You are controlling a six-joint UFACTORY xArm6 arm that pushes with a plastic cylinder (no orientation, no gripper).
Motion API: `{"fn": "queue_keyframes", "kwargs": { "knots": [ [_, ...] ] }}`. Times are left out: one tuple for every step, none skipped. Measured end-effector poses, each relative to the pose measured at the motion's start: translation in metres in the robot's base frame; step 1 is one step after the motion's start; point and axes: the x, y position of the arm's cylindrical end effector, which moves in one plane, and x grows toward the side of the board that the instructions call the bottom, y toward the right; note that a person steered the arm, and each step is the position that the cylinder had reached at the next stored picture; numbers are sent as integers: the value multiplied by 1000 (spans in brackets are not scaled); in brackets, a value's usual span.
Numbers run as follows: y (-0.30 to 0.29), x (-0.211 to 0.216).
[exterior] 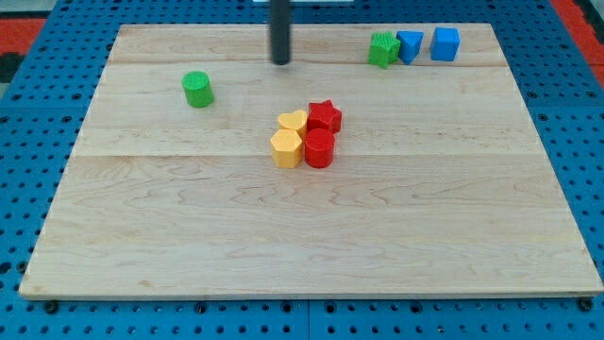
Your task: Move the green circle towards top centre
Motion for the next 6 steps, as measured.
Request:
{"fn": "queue_keyframes", "kwargs": {
  "knots": [
    [-104,-2],
    [-161,42],
    [-97,73],
    [-40,8],
    [34,-36],
    [-55,-41]
  ]
}}
